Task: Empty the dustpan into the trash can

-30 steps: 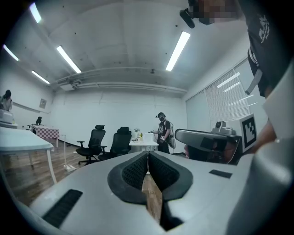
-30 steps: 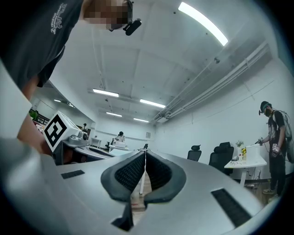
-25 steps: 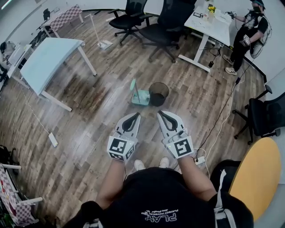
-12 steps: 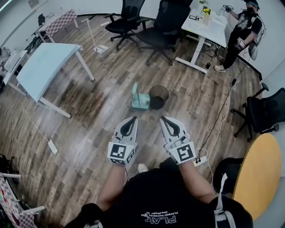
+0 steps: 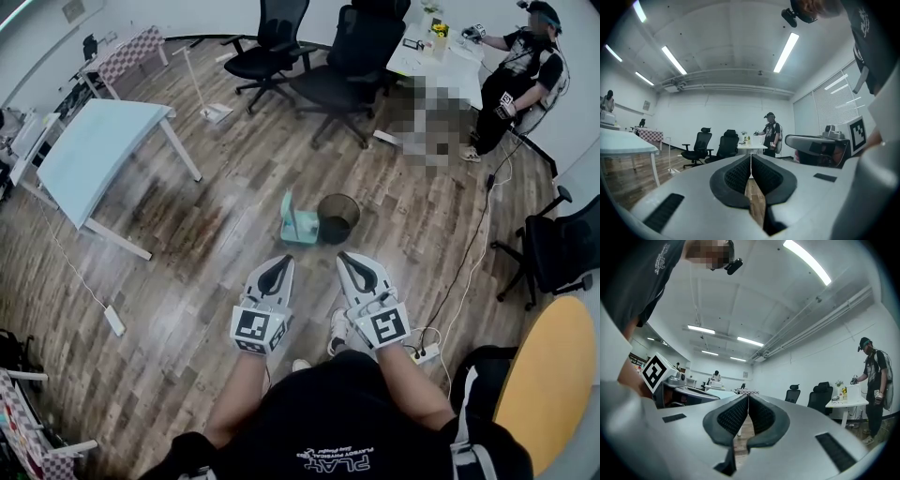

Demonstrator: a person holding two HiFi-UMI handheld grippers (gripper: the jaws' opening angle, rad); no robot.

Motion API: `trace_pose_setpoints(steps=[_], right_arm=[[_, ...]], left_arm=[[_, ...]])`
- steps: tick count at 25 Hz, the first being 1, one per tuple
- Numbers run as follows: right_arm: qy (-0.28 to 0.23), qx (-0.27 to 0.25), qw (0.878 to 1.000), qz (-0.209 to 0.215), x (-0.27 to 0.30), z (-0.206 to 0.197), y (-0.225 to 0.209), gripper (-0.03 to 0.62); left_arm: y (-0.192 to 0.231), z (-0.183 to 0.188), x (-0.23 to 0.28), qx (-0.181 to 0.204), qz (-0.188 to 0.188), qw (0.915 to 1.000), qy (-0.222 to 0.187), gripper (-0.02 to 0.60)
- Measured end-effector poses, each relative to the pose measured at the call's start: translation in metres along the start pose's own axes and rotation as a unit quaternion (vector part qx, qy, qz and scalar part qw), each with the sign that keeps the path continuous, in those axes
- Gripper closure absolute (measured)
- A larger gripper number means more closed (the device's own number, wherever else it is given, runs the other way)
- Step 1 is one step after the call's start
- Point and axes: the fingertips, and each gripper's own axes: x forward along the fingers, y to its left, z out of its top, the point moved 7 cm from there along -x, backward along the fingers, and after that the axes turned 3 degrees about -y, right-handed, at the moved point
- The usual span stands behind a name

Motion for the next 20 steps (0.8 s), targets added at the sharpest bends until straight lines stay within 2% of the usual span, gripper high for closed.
trace_pose_setpoints(steps=[5,11,14,20], right_arm=[[0.004,0.002,1.000,0.023,0.023,-0.012,-0.036,0.569],[0.029,-0.003,0.999,0.037,0.054,-0.035,-0.108,0.569],[0.027,-0.003,0.999,0.042,0.071,-0.033,-0.130,0.569],[0.028,0.007,0.997,0.066,0.093,-0.041,-0.160,0.569]], left_arm=[[0.012,0.000,0.045,-0.002,0.008,1.0000,0.001,0.557],[0.016,-0.005,0.107,-0.003,0.008,0.9999,0.014,0.557],[0.020,-0.005,0.126,0.002,0.008,0.9997,0.024,0.557],[0.043,0.002,0.156,0.015,0.037,0.9986,0.034,0.557]])
